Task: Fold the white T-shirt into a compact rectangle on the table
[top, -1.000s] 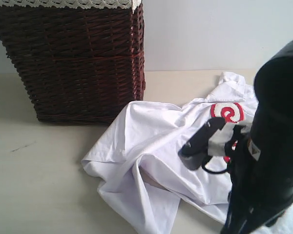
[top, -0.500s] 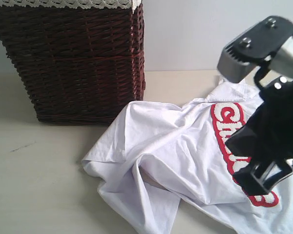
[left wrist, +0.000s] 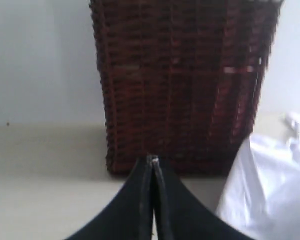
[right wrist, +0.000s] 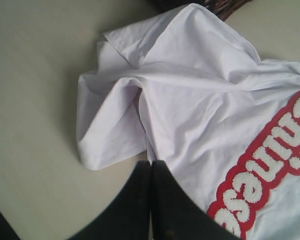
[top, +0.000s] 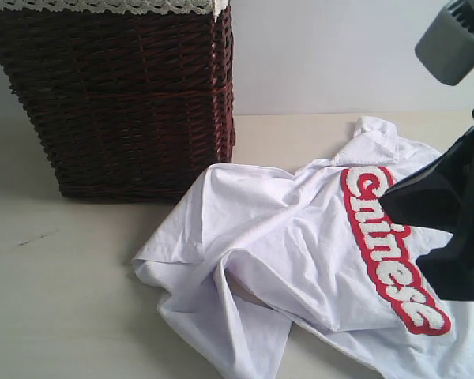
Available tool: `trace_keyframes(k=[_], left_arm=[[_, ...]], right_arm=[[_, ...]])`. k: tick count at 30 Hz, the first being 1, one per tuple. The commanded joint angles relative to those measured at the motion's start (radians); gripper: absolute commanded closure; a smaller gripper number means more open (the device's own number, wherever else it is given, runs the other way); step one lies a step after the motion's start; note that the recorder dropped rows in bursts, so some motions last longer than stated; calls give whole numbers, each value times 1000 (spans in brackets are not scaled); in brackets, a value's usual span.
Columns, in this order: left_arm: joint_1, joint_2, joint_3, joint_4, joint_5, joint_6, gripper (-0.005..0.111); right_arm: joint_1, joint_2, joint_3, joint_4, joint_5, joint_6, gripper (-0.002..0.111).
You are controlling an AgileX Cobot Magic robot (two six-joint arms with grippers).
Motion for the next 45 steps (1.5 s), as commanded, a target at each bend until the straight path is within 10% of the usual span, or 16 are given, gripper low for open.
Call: trace_keyframes(k=[1,10,16,20,25,29,38,45], left_arm=[[4,-6,-3,-217,-273,-149,107],[-32,101,-253,19,-44,-414,107],[-87,420,-552,-11,162,-244,107],[-193,748,-705,-310,249,144,107],[-415,1079,-687,-454,89,376,107],[-460,1281,-687,-451,-32,385,106],[-462,1561,-718,-461,-184,363,39],[-497,1727,-843,-455,-219,344,37]], right_arm=[[2,-4,-6,-11,-14,0,108],[2,-4,-6,-7,-14,0,108],[2,-4,-6,-3,-14,0,108],[2,-4,-6,-3,-17,0,108],[2,-4,-6,-3,-17,0,108],[2,-4,-6,-3,-17,0,108],[2,-4,-6,11,-7,0,108],[2,-4,-6,26,6,0,108]])
